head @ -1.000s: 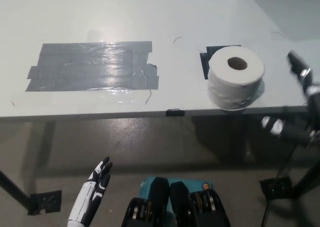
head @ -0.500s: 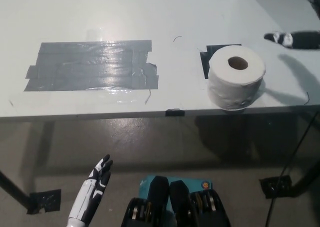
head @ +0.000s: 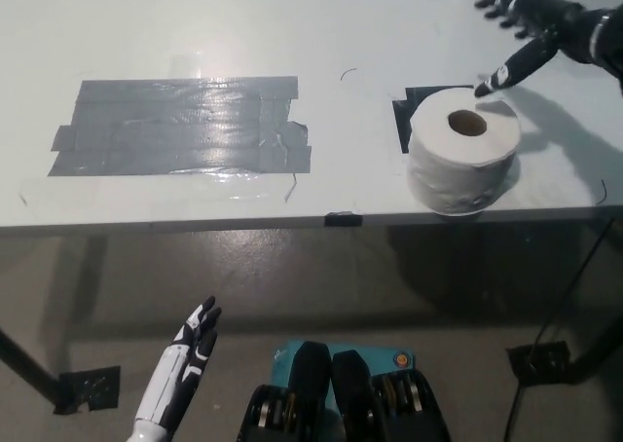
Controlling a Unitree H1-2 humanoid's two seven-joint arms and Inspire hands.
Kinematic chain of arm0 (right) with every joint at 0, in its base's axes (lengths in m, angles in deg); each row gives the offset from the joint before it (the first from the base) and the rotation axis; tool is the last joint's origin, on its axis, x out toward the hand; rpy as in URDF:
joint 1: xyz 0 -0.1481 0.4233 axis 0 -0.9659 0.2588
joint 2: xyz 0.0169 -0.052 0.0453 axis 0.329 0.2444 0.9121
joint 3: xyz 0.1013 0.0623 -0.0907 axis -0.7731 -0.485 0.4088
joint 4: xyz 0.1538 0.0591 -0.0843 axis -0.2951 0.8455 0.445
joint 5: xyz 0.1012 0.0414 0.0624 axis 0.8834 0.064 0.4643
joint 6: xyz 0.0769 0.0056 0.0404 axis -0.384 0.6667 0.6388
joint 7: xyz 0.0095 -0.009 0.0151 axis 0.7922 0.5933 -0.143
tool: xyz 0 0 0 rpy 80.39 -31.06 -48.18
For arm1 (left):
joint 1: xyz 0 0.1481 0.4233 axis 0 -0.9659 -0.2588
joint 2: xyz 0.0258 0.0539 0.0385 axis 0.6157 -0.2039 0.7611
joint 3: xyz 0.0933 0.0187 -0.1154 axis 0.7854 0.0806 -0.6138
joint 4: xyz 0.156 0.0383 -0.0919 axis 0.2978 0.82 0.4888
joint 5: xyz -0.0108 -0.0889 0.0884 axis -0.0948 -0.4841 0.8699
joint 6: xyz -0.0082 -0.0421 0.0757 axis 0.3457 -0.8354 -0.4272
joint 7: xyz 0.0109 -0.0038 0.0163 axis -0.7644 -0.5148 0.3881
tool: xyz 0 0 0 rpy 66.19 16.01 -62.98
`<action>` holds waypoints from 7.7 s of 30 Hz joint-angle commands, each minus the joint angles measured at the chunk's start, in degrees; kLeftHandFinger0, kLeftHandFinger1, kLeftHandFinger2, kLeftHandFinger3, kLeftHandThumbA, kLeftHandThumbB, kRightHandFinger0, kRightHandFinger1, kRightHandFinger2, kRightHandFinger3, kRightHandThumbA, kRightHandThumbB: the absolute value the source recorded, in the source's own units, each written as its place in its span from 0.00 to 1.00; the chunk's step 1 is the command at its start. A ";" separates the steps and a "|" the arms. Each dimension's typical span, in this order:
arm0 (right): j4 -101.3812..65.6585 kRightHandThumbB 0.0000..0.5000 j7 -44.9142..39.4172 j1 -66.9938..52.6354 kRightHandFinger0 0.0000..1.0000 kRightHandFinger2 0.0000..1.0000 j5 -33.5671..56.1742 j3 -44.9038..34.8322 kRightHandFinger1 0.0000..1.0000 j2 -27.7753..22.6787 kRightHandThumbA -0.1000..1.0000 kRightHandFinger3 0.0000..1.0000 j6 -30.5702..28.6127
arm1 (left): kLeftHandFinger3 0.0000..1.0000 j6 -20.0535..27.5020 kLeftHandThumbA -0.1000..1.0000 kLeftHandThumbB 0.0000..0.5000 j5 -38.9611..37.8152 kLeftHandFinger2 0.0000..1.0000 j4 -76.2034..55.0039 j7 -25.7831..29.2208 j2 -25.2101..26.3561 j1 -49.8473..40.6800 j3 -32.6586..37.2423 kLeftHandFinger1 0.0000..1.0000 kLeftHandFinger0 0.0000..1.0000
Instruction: A toilet paper roll is kept on the black spot on the desk infront of the robot and the robot inserts its right thumb into the hole in the centre to grab the roll. Then it passes the roll to a person.
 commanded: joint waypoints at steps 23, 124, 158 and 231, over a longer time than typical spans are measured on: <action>18.00 0.87 -10.67 16.32 1.00 1.00 -9.00 5.31 1.00 4.74 1.00 1.00 -8.10 | 1.00 -0.28 1.00 0.06 0.47 1.00 -1.98 -0.77 0.36 5.13 0.39 1.00 1.00; 23.50 0.45 18.70 -3.01 0.14 1.00 2.79 -27.04 0.65 9.91 0.00 0.96 -13.53 | 1.00 -3.20 1.00 0.09 0.43 1.00 -3.12 -2.96 0.99 9.40 -0.10 1.00 1.00; -17.81 0.20 15.07 -17.58 0.00 0.74 50.44 -63.42 0.38 21.79 0.00 1.00 7.91 | 1.00 -2.32 1.00 0.12 0.70 1.00 0.15 -2.51 0.71 14.29 -0.11 1.00 1.00; -22.18 0.28 28.48 -12.28 0.00 0.71 50.33 -45.85 0.32 22.58 0.00 0.96 6.28 | 1.00 -3.17 1.00 0.03 0.62 1.00 -1.35 -3.94 0.94 13.40 1.18 1.00 1.00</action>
